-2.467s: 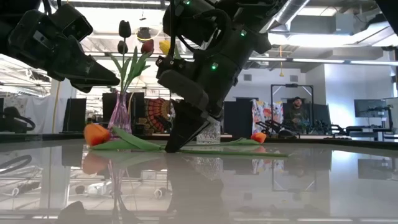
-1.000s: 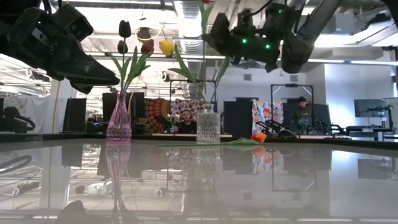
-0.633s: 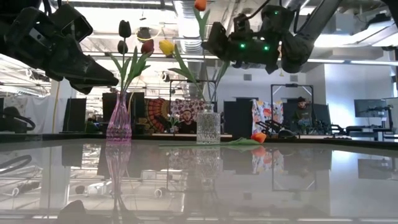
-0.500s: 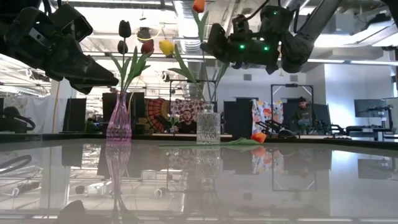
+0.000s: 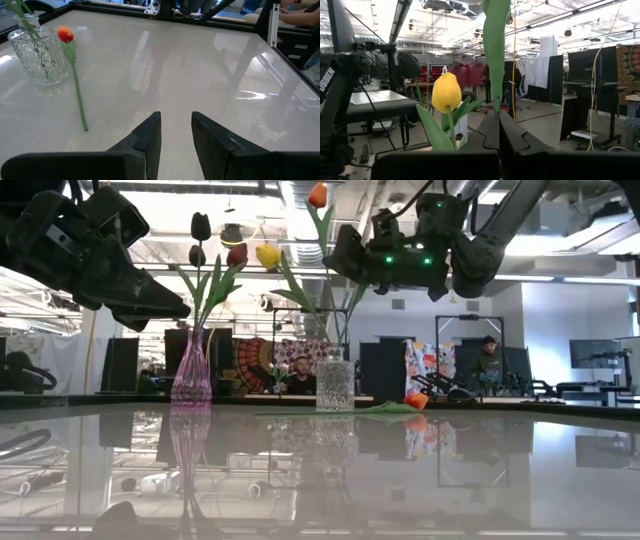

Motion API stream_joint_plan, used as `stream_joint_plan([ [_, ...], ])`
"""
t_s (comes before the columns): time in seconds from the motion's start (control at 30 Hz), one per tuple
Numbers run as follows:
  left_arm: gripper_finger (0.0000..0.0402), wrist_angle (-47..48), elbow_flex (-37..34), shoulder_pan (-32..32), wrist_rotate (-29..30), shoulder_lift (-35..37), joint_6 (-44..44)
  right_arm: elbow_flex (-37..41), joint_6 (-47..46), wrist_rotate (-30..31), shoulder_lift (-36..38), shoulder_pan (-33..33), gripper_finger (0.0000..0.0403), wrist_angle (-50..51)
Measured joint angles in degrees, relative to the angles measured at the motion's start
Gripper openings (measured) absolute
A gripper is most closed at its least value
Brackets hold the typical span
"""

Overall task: Sort flowers into vase by color
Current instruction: Put the bottom orange flower into the transparent vase

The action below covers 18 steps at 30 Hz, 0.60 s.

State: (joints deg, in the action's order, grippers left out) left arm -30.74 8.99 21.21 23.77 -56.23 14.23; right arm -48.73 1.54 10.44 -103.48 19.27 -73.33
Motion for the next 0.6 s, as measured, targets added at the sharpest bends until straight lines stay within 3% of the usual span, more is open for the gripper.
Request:
stream_joint_plan([
  [0.6, 0.0096, -0.02, 0.00, 0.00, 0.00, -0.01, 0.03, 0.00, -1.49, -0.07, 0.00, 0.77, 0.0016, -0.40],
])
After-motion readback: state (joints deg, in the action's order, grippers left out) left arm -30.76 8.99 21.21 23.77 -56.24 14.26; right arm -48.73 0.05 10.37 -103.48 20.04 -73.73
